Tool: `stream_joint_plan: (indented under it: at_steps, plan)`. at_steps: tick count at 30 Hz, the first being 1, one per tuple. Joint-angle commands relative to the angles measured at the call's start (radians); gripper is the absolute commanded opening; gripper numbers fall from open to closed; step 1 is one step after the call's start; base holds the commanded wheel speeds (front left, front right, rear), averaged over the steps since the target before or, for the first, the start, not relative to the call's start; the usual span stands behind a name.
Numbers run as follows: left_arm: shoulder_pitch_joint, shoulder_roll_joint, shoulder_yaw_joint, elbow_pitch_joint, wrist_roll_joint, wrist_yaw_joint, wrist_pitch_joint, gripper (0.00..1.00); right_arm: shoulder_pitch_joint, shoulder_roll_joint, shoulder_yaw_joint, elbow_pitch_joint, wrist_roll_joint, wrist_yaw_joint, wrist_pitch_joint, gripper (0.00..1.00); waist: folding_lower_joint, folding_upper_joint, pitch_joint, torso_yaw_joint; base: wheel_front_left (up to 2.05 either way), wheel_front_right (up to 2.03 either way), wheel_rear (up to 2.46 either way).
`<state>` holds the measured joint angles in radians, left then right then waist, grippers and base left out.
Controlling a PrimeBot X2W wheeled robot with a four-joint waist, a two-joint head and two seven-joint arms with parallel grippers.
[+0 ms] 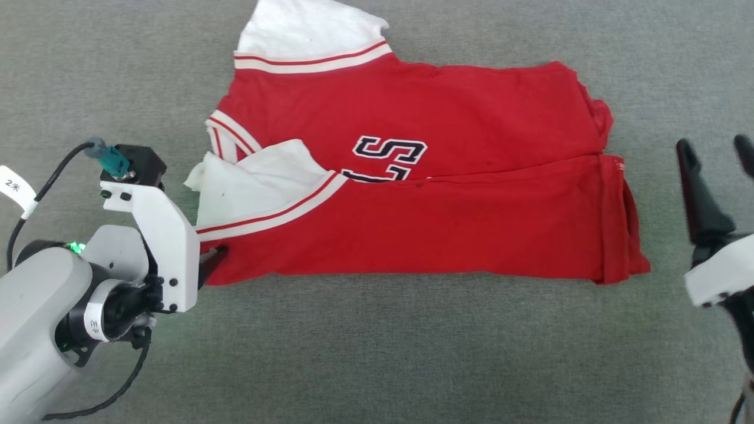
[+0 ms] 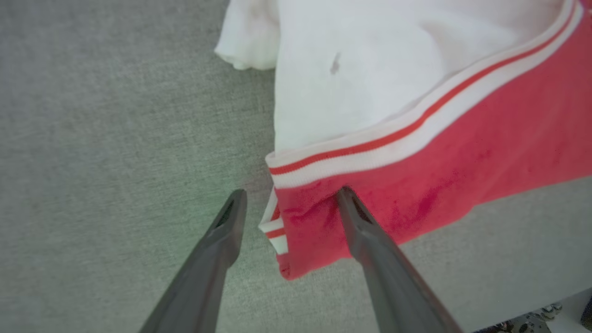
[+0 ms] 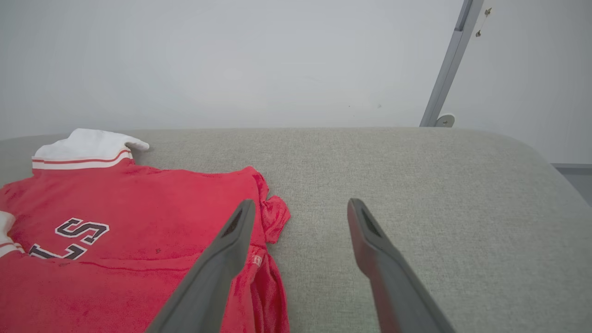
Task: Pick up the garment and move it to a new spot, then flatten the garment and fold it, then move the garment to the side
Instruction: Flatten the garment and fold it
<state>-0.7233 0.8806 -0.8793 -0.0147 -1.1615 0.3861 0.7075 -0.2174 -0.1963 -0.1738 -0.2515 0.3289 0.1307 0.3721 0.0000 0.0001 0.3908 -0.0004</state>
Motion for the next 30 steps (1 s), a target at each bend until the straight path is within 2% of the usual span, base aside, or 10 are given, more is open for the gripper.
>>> stream_joint_plan:
  at_steps: [1, 6, 7, 8, 15, 21, 30]
  plan:
    - [0.018, -0.009, 0.001, 0.019, -0.008, -0.007, -0.004, 1.0, 0.016, 0.012, -0.005, -0.007, -0.001, 0.0, 0.001, 1.0, 0.0, -0.0001, 0.006, -0.011, 0.0, 0.0, 0.0]
    - [0.045, -0.043, -0.008, 0.126, -0.043, -0.028, 0.001, 1.0, 0.076, 0.033, 0.01, -0.016, 0.019, 0.0, 0.059, 1.0, 0.0, -0.0001, 0.012, -0.036, 0.0, 0.0, 0.0]
    - [0.054, -0.054, -0.01, 0.148, -0.059, -0.03, 0.009, 0.68, 0.089, 0.029, 0.016, -0.013, 0.029, 0.0, 0.079, 1.0, 0.0, -0.0001, 0.012, -0.04, 0.0, 0.0, 0.0]
    - [0.059, -0.062, -0.017, 0.163, -0.061, -0.04, 0.018, 0.0, 0.103, 0.022, 0.027, -0.01, 0.041, 0.0, 0.104, 1.0, 0.0, -0.0001, 0.013, -0.042, 0.0, 0.0, 0.0]
    - [0.063, -0.094, -0.042, 0.209, -0.071, -0.078, 0.033, 0.0, 0.146, -0.019, 0.078, -0.002, 0.108, 0.0, 0.274, 1.0, 0.0, -0.0001, 0.007, -0.035, 0.0, 0.0, 0.0]
    - [0.051, -0.113, -0.05, 0.207, -0.064, -0.091, 0.034, 0.0, 0.12, -0.047, 0.085, 0.026, 0.111, 0.0, 0.355, 1.0, 0.0, -0.0001, 0.002, -0.008, 0.0, 0.0, 0.0]
    - [0.031, -0.138, -0.053, 0.192, -0.049, -0.105, 0.019, 0.0, 0.04, -0.106, 0.134, 0.172, 0.158, 0.0, 0.484, 1.0, 0.0, -0.0001, 0.009, 0.035, 0.0, 0.0, 0.0]
